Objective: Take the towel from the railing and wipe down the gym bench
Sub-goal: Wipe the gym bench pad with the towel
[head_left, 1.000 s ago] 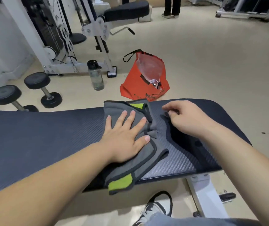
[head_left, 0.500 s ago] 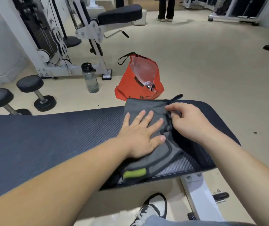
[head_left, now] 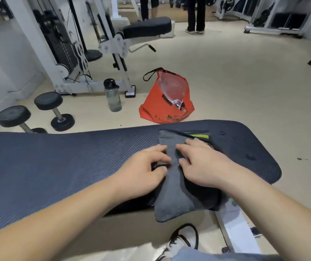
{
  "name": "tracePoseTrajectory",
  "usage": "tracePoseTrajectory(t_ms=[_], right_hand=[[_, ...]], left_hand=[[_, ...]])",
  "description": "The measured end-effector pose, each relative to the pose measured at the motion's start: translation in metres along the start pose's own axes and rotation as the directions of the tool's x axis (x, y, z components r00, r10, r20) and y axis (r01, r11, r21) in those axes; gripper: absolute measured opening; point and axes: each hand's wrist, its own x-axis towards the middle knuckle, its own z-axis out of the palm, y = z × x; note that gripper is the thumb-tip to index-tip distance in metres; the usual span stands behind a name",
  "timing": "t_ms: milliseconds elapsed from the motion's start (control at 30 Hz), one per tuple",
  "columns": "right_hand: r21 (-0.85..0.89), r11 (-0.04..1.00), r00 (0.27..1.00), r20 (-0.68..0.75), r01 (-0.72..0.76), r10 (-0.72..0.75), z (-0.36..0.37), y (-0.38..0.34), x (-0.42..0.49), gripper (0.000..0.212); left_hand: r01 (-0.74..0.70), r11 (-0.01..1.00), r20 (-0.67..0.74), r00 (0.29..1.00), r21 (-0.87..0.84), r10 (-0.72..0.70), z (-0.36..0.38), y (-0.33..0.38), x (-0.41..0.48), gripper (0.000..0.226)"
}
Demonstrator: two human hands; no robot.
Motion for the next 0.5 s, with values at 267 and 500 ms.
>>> tracePoseTrajectory(t_ms=[267,500], right_hand=[[-0.190,0.981,0.978,0.210,0.038,0.003,0.043,-0.028,0.004,0.095],[-0.087,0.933,0.937,-0.056,-0.349,0.345,0.014,0.048,0.046,0.093]], left_hand=[[0.073,0.916,-0.014,0.997,0.395,-0.074,-0.014,-0.039,-0.035,0.065],[0.062,0.891,0.023,0.996,0.449,-0.081,-0.020,-0.040,-0.029,0.059]])
